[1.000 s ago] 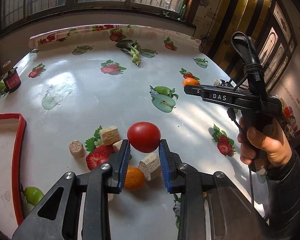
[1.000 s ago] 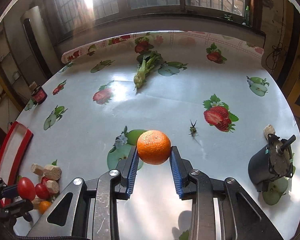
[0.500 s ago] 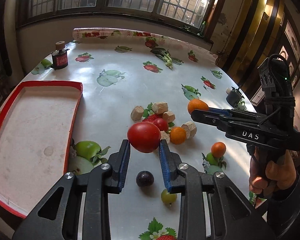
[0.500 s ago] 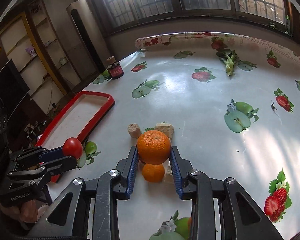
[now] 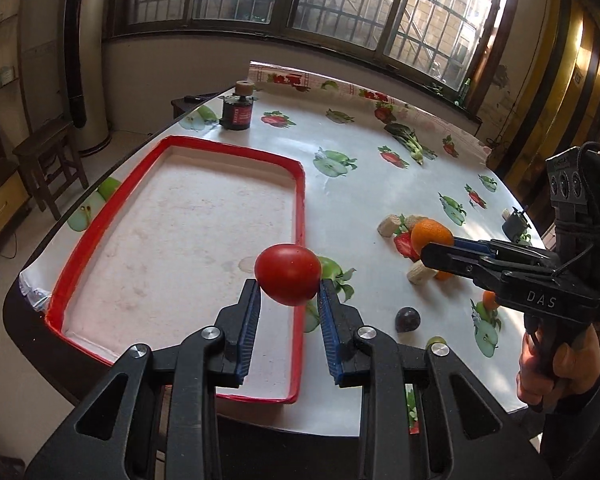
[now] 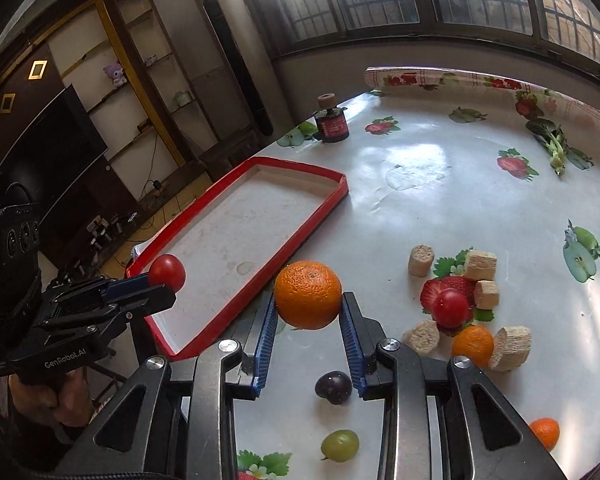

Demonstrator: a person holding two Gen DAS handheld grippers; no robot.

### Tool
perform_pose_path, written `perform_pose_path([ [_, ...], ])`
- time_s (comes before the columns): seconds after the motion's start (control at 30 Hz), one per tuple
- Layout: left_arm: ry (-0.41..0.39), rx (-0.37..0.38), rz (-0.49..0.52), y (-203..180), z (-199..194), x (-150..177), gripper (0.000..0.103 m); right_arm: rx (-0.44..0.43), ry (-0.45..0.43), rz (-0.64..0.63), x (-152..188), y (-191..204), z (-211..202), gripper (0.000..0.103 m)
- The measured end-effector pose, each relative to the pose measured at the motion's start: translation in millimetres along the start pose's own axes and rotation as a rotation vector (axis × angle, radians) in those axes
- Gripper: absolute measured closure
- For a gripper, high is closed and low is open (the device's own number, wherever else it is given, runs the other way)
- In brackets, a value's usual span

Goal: Organize fruits
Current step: 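Carry the tomato and orange in both grippers over the red-rimmed tray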

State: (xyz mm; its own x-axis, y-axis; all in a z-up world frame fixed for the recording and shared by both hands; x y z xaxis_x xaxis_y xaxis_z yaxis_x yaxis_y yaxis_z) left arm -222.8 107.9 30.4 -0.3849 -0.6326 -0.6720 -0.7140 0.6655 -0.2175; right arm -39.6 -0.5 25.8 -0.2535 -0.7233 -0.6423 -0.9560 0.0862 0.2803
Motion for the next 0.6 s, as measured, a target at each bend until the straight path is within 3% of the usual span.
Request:
perform_pose_path([
  [0.33, 0.004, -0.093, -0.089, 66.0, 4.8, 1.8, 0.076, -0.108, 0.052, -0.116, -15.6, 78.2, 59.1, 0.071],
  [0.6, 0.057, -0.133, -0.103, 95.0, 22.3, 8.4, 0.076, -0.092, 0.13, -0.151, -17.6, 105.3, 119.8, 0.071],
])
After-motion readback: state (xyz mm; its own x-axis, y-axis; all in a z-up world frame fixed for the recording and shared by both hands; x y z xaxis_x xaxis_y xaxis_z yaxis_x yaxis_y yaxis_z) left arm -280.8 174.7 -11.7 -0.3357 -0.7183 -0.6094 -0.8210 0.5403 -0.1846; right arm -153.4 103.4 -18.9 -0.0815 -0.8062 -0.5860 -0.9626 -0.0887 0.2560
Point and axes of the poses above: each gripper's, at about its wrist camera, not at the fingertips, and z roughly the way its jaws point, y to its left, x to its underside, the point moved 1 cm from there along z, roughly the way its jaws point
